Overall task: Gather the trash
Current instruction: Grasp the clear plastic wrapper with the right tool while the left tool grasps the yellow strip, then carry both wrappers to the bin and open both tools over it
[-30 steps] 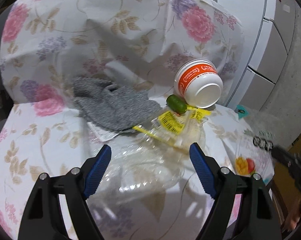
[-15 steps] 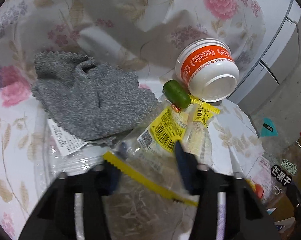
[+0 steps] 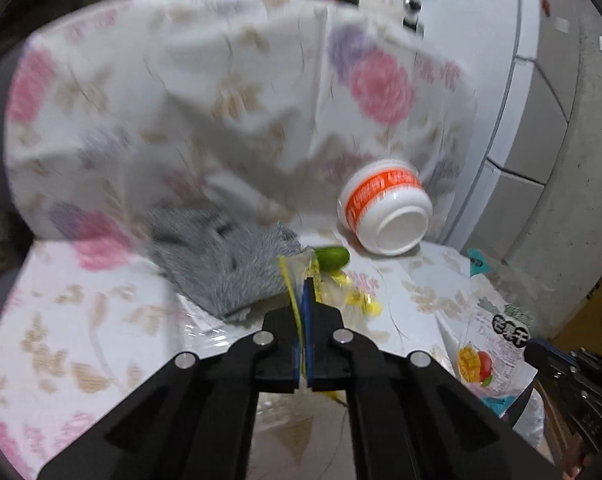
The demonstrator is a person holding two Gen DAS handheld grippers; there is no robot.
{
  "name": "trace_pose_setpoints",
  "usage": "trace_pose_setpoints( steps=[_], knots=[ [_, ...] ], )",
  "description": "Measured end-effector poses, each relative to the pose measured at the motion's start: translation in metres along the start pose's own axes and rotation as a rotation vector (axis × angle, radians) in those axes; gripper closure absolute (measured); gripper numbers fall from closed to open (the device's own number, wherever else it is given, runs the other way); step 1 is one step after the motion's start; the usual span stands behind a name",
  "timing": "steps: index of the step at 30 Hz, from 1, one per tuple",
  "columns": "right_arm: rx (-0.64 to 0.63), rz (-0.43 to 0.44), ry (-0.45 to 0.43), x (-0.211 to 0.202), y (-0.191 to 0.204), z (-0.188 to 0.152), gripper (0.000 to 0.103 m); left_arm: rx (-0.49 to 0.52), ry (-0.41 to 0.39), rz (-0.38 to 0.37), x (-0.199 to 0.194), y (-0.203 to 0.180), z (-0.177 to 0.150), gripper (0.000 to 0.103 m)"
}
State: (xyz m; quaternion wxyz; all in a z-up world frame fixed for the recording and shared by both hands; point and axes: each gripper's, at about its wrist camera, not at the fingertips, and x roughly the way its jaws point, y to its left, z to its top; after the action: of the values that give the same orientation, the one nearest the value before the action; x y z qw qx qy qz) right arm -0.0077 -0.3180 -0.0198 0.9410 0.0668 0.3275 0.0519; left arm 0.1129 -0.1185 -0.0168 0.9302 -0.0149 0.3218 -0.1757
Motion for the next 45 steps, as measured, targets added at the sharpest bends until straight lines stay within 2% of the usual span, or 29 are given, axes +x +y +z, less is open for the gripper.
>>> trace_pose_setpoints(
  steps=[3,9,17,22,31,41,45],
  knots=[
    [-0.010,0.001,-0.003,-0.003,0.007,-0.001,0.101,-0.019,-0.064,0.013,-0.027,0.009,0.006,0.103],
    [-0.031,-0.011,-0.010,-0.008,0.014,-0.003,0.101,-0.045,-0.091,0.016,-0.048,0.018,0.006,0.103],
    [-0.032,-0.046,-0.064,-0.029,0.012,-0.004,0.101,-0.038,-0.113,-0.058,-0.066,0.003,-0.014,0.103],
    [-0.023,-0.065,-0.094,-0.046,0.007,-0.003,0.101,0.008,-0.156,-0.136,-0.081,-0.023,-0.023,0.103],
    [-0.001,-0.144,-0.138,-0.087,-0.012,-0.016,0.101,0.100,-0.170,-0.275,-0.091,-0.077,-0.041,0.103],
    [0.077,-0.306,-0.170,-0.150,-0.057,-0.048,0.101,0.221,-0.148,-0.396,-0.091,-0.150,-0.063,0.103],
    [0.151,-0.390,-0.160,-0.177,-0.085,-0.073,0.101,0.281,-0.120,-0.483,-0.091,-0.189,-0.077,0.103]
  ],
)
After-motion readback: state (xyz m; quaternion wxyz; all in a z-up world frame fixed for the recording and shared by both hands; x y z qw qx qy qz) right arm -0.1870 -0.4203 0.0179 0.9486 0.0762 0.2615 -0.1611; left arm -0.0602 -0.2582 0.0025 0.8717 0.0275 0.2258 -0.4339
